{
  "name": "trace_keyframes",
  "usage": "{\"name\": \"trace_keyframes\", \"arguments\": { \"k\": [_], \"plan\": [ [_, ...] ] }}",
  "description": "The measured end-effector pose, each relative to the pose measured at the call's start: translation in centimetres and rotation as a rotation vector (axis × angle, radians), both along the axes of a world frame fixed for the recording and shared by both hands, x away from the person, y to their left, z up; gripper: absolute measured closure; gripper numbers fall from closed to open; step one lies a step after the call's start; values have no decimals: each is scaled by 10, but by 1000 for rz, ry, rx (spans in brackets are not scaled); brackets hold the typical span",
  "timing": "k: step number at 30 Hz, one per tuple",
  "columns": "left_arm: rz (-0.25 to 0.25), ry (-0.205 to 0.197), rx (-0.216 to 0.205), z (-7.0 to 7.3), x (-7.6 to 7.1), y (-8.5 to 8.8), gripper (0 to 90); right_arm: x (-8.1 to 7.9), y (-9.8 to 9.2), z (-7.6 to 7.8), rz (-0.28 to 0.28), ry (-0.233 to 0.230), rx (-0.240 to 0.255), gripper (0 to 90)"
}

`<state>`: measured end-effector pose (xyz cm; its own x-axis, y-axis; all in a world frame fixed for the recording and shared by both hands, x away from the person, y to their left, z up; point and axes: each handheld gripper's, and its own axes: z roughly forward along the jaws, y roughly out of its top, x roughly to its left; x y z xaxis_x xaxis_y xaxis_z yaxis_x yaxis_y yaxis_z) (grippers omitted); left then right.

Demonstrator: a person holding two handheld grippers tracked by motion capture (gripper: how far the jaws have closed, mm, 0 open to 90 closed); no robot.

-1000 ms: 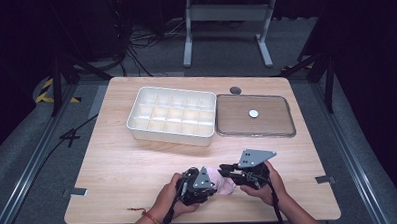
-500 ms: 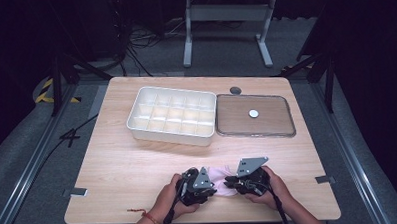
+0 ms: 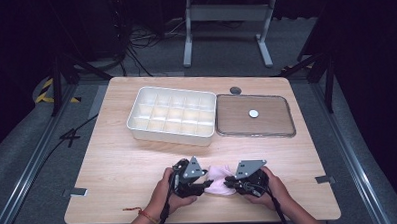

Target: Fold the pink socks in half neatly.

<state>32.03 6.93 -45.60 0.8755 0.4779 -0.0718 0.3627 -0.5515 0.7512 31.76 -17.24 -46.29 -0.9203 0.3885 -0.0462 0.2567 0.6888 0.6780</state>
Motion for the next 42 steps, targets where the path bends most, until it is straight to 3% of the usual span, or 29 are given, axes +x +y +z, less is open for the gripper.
{"name": "trace_keyframes", "arguments": {
  "k": [2,3,4,5,7,13,16,19,23,25,28,32,37,38,42],
  "plan": [
    [-5,7,-4,-3,4,-3,564,1,1,0,-5,-8,2,806],
    [-18,-3,36,-7,5,-8,567,1,1,0,-5,-16,1,804],
    [-18,-3,36,-7,5,-8,580,0,2,1,-3,-23,2,799],
    [-10,-21,79,-11,6,-13,599,0,1,1,-2,-24,5,797],
    [-10,-5,93,-15,8,-14,629,0,0,2,-9,-34,6,791],
    [0,2,94,-17,10,-14,656,1,-8,4,-31,-41,13,771],
    [23,-20,109,-16,8,-14,589,3,-13,5,-58,-46,3,764],
    [49,-49,78,-12,8,-12,535,3,-13,3,-52,-34,-10,763],
    [103,-106,60,-7,11,-15,581,3,-10,2,-42,-39,-15,756],
    [101,-104,57,-7,12,-17,609,3,-9,3,-37,-52,-15,755],
    [82,-102,66,-11,15,-21,681,5,-11,14,-49,-68,54,785],
    [74,-92,93,-17,18,-22,714,5,-7,17,-48,-76,86,821],
    [79,-89,91,-21,18,-22,718,-1,10,10,-2,-87,23,856],
    [73,-94,98,-21,18,-21,718,-3,14,5,11,-83,-22,858],
    [76,-77,91,-22,17,-21,723,-3,10,2,10,-69,-32,858]
  ]
}}
